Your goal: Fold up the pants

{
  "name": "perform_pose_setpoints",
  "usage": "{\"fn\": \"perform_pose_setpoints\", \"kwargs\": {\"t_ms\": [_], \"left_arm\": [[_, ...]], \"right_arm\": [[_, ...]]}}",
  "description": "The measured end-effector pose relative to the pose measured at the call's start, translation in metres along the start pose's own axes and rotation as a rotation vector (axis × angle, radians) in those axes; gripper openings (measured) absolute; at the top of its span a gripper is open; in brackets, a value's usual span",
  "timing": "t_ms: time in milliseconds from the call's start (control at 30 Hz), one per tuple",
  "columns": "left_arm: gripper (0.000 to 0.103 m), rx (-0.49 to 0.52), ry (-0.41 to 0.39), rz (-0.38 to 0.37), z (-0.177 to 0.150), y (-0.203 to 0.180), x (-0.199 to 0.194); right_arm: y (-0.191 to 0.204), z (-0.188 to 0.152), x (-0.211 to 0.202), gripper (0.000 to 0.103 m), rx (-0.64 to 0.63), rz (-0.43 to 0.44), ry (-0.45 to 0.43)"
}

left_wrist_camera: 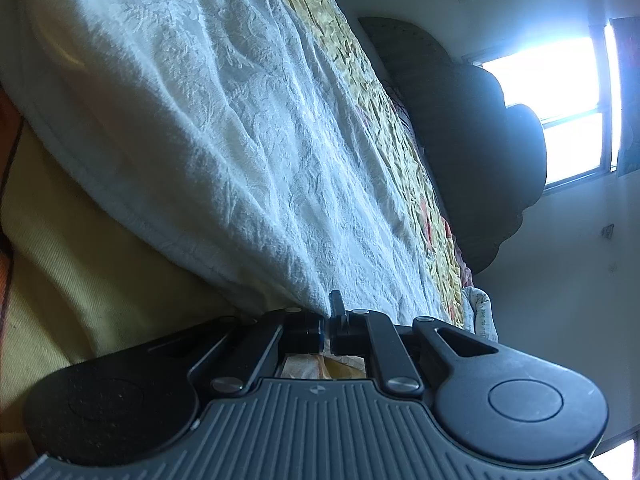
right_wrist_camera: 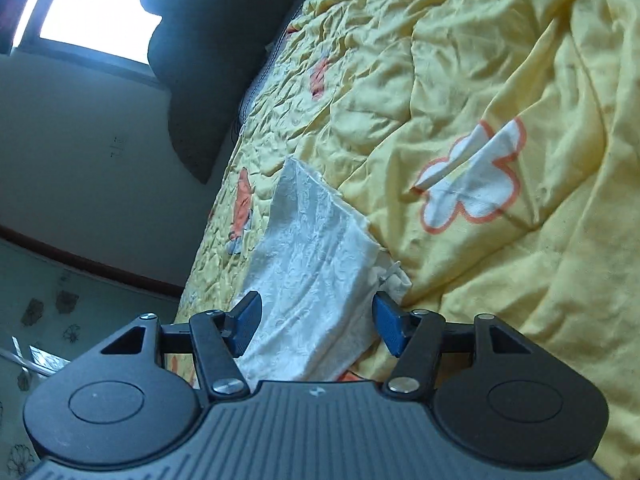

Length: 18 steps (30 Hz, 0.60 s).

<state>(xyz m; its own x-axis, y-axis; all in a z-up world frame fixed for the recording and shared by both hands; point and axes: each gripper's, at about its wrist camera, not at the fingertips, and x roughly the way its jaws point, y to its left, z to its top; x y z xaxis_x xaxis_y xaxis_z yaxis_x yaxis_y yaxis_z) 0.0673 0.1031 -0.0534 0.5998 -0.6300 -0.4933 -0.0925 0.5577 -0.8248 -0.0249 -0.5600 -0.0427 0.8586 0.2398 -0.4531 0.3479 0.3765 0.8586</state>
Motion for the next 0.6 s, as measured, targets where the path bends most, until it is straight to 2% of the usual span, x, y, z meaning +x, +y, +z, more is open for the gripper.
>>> {"fn": "perform_pose_setpoints", "kwargs": {"t_ms": [100,167,200,267,367,433,467,500,567,600], "left_arm": [[0.013,-0.006,0.002,0.001,0.000,0.000,0.000],[0.013,-0.020,0.007,0.004,0.002,0.000,0.000],[0.013,-0.031,0.011,0.006,0.003,0.000,0.000],[0.013,-0.041,0.006,0.021,0.005,-0.003,-0.001],[0.009,0.018,-0.066,0.049,0.006,-0.020,-0.014],[0.009,0.037,-0.067,0.051,0.010,-0.026,-0.019],[0.009,0.051,-0.054,0.075,0.011,-0.025,-0.018],[0.009,0.052,-0.030,0.101,0.011,-0.020,-0.015],[0.009,0.001,-0.029,0.082,0.008,-0.004,-0.013],[0.009,0.009,-0.030,0.086,0.008,-0.006,-0.014]], "right_arm": [[0.004,0.002,0.006,0.060,0.001,0.002,-0.008],[0.003,-0.001,0.013,0.025,-0.019,-0.044,-0.009],[0.001,-0.002,0.018,0.004,-0.042,-0.104,-0.006],[-0.001,-0.005,0.018,0.004,-0.054,-0.099,-0.026],[0.014,-0.009,0.010,0.004,-0.095,-0.096,-0.059],[0.026,-0.007,-0.002,0.004,-0.112,-0.046,-0.082],[0.028,-0.007,-0.004,0.004,-0.117,-0.042,-0.086],[0.024,-0.006,-0.002,0.005,-0.115,-0.058,-0.075],[0.004,-0.007,0.010,0.004,-0.072,-0.120,-0.027],[-0.005,-0.009,0.012,0.004,-0.053,-0.093,-0.028]]}}
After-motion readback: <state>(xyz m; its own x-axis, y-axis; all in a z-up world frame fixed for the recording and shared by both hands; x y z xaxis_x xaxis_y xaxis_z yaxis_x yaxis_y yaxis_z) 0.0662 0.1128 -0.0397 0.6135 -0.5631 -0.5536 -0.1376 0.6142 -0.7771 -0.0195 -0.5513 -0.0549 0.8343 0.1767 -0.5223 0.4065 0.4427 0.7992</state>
